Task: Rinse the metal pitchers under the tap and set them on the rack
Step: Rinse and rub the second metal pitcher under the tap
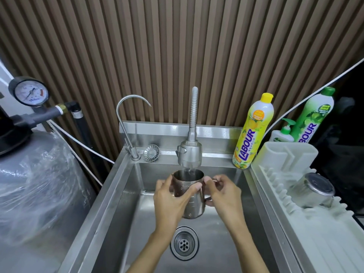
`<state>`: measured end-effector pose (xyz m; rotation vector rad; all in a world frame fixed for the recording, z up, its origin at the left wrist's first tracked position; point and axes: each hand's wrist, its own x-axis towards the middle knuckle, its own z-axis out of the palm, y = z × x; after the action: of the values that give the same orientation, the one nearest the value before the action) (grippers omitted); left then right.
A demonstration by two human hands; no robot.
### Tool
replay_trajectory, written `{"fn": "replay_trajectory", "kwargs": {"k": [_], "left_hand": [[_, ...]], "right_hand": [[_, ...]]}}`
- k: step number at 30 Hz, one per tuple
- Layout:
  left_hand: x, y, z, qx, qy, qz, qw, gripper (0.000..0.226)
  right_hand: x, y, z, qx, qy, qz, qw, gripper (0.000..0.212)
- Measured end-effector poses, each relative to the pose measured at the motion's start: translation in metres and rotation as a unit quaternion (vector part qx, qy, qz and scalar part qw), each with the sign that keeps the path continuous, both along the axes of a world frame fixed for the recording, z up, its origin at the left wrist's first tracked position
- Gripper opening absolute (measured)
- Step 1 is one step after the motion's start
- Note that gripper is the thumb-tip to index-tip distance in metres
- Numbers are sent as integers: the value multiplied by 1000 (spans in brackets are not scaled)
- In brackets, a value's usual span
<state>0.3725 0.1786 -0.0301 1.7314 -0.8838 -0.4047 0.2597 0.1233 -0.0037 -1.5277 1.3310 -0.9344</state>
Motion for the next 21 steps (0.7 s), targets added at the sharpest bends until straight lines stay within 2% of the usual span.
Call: {"fn": "replay_trajectory", "kwargs": {"k": [2, 3, 4, 7, 10, 13, 15, 16, 19, 21], "left_hand": [[0, -4, -8, -6, 77, -35, 996, 45], [0, -6, -9, -13, 107, -50, 993, 38], [0, -10, -10, -26, 133, -64, 989, 36], [6, -24, -1, -87, 182, -110, 973, 53], [20, -34, 8, -131, 152, -119, 972, 78], [26, -27, 21, -120, 35, -112, 986, 82], [24, -19, 32, -98, -9, -95, 991, 83], [23, -16, 35, -81, -23, -75, 994, 81], [19, -7, 34, 0, -60, 1, 998, 85], [16, -4, 31, 19, -35, 11, 999, 81]], "right_hand": [[-1, 1, 12, -86, 127, -13, 988, 20], [0, 2, 16, -119, 160, -14, 980, 20], [2, 1, 17, -143, 157, -8, 977, 17], [9, -7, 10, -97, -12, 23, 995, 12], [15, -16, -7, -13, -162, 59, 985, 11], [25, -16, -23, 95, -323, 112, 935, 4], [29, -11, -32, 143, -385, 116, 904, 11], [28, -8, -33, 156, -379, 111, 905, 13], [20, 0, -27, 143, -300, 94, 938, 14], [12, 2, -14, 128, -247, 72, 958, 15]]}}
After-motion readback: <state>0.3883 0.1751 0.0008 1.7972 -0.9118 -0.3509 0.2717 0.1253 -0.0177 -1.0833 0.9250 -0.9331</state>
